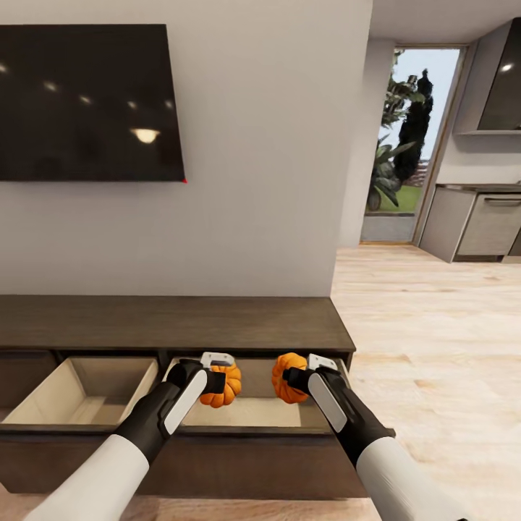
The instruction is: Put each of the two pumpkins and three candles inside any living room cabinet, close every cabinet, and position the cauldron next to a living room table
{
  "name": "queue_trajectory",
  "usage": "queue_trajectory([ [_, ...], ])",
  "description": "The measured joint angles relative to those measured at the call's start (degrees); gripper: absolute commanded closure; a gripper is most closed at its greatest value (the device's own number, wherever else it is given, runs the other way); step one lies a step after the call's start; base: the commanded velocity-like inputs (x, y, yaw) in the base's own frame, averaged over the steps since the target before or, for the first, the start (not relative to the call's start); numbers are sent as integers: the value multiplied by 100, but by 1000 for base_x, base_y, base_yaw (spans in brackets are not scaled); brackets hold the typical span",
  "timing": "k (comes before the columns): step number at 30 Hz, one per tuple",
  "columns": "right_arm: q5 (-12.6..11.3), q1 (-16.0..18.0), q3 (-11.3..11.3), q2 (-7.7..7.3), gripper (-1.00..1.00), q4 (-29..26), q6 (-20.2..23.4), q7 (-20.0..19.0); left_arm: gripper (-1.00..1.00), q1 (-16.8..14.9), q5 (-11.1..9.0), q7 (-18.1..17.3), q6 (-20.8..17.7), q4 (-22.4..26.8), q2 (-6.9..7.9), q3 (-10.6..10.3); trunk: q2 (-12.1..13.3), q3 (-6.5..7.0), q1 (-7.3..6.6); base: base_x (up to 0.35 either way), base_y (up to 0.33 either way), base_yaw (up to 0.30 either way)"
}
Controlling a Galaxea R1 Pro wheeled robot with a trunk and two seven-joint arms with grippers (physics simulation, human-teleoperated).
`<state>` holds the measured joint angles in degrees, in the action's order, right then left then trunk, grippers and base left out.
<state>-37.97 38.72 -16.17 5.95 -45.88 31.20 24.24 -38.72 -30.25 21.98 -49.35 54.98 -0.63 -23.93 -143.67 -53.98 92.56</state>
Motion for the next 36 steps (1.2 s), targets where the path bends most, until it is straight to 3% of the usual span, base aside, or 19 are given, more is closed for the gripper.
queue_trajectory([
  [13, -10, 7, -14, -3, 100, 7, 7, -1, 100, 0, -14, -1, -4, 1, -7, 2, 0, 0, 1, 8, 0, 0],
  [36, -2, 8, -17, -4, 100, 5, 17, 4, 100, -4, 3, 0, -5, -4, -7, -4, -30, -510, 61, 0, 0, 0],
])
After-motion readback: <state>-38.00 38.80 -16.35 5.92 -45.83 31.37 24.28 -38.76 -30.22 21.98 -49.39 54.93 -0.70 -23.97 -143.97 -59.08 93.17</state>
